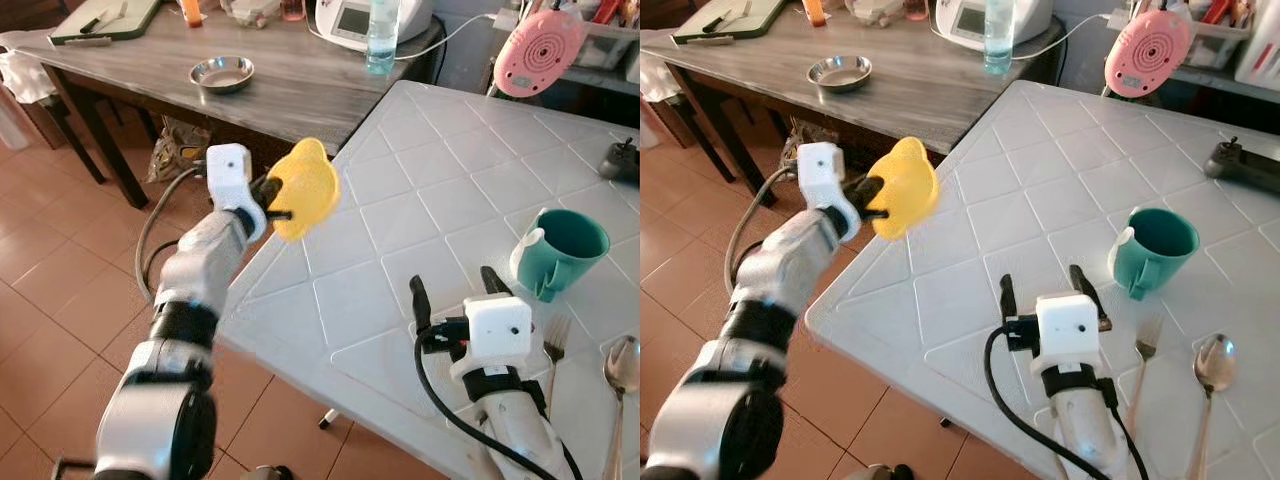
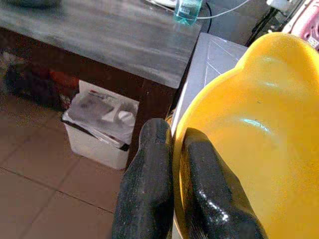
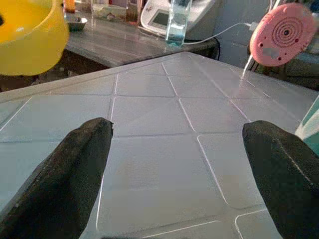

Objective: Setting the table

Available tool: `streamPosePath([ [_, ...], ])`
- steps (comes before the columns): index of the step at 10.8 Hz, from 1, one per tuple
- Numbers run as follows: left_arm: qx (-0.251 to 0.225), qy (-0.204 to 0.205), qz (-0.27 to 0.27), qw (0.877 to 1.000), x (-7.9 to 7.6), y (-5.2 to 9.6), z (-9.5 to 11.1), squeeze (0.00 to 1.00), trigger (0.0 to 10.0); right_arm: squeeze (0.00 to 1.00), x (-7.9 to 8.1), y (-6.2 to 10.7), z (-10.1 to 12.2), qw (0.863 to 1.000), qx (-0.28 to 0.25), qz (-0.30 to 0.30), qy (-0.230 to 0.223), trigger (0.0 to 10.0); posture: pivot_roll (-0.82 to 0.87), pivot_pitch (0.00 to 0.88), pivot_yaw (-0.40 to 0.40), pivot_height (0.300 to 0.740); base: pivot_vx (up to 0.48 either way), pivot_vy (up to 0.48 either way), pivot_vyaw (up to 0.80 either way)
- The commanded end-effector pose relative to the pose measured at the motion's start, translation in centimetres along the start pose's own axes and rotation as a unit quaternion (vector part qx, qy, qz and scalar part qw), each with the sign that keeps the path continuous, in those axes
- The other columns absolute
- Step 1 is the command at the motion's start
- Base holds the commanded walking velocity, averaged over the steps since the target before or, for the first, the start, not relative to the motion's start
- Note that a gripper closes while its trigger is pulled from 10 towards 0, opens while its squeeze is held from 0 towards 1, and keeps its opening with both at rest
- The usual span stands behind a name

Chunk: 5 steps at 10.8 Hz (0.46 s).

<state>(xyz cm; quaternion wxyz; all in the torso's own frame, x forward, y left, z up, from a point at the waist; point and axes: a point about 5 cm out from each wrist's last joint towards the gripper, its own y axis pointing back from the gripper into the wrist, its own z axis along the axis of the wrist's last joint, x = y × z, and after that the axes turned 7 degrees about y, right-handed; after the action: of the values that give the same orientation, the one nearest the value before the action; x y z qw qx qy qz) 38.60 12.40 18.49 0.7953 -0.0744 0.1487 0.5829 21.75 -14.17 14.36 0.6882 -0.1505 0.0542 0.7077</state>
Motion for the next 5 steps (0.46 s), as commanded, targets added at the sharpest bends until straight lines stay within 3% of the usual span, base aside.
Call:
streamPosePath([
  [1, -0.006, -0.022, -0.005, 1.000, 0.1, 0.4, 0.1, 0.00, 10.0, 0.00, -0.4, 0.0, 0.6, 1.000, -0.014, -0.015, 0.001, 10.0, 0.03, 0.076, 0.033, 0.740, 0.000, 0.000, 0.00],
  [3, -0.034, -0.059, 0.002, 0.998, 0.4, 2.1, -1.3, 0.00, 10.0, 0.00, -1.0, 0.0, 0.5, 0.999, -0.010, -0.036, 0.007, 10.0, 0.03, 0.075, 0.036, 0.740, 0.000, 0.000, 0.00],
  [5, -0.068, -0.079, 0.082, 0.991, 2.4, 4.6, -2.5, 0.00, 10.0, 0.00, -1.5, 0.0, 0.2, 0.999, -0.005, -0.048, 0.008, 10.0, 0.05, 0.068, 0.020, 0.740, 0.000, 0.000, 0.00],
])
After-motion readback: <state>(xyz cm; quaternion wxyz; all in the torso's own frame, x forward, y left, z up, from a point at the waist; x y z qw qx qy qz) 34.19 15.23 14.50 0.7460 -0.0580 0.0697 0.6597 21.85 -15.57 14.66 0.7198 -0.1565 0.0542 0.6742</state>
